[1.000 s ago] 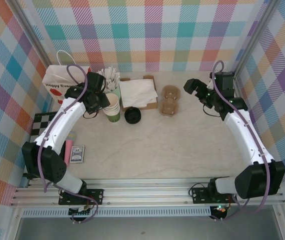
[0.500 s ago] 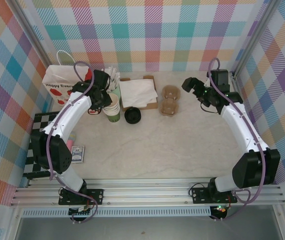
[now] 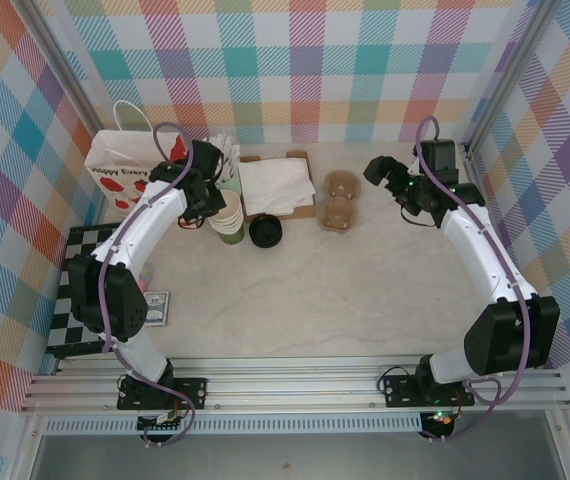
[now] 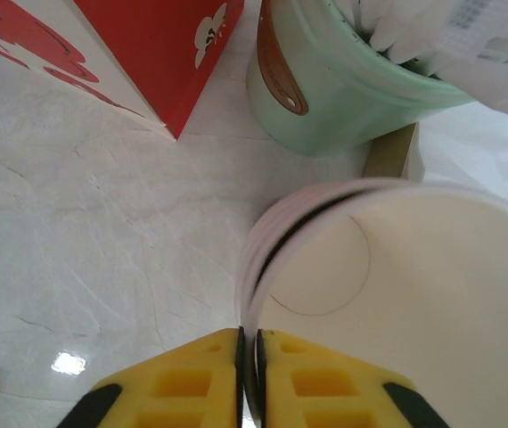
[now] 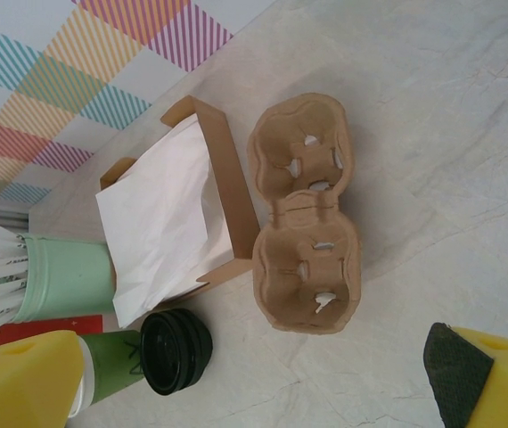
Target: Pack the takeout coffee
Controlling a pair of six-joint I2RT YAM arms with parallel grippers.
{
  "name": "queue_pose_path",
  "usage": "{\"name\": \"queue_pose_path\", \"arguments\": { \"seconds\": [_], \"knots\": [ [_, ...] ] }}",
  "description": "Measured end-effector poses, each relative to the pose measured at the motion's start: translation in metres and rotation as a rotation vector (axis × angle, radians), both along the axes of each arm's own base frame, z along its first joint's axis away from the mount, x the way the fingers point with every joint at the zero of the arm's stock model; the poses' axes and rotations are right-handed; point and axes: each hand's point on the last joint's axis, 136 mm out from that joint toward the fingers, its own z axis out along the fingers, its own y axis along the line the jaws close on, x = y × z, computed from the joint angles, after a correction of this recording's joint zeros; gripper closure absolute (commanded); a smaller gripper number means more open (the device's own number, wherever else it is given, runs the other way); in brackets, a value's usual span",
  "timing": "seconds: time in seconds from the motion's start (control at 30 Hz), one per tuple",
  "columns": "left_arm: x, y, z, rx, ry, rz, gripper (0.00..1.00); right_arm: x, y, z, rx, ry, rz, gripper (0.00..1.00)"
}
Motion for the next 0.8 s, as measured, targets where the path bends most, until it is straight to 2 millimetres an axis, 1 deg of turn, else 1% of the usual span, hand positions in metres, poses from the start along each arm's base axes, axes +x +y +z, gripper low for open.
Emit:
{"name": "queue_pose_path", "arguments": {
  "seconds": [0.13, 0.23, 0.4, 0.63, 0.8],
  "knots": [
    [0.001, 0.001, 0.003, 0.009, -0.006, -0.009, 1.00, 0.000, 0.000, 0.000, 0.000, 0.001, -0.001, 0.00],
    [0.002, 0.000, 0.006, 0.009, -0.012, -0.014, 1.00, 0.000, 0.000, 0.001, 0.001, 0.000, 0.000, 0.00],
    [0.008, -0.001, 0.017, -0.008, -0.039, -0.016, 1.00, 0.001, 0.000, 0.003, 0.004, -0.005, -0.002, 0.00],
    [0.014, -0.001, 0.019, -0.070, -0.053, -0.014, 1.00, 0.002, 0.000, 0.005, 0.004, -0.007, -0.002, 0.00],
    [0.018, 0.002, 0.021, -0.086, -0.063, -0.002, 1.00, 0.001, 0.000, 0.004, 0.003, -0.002, -0.001, 0.00]
  ]
}}
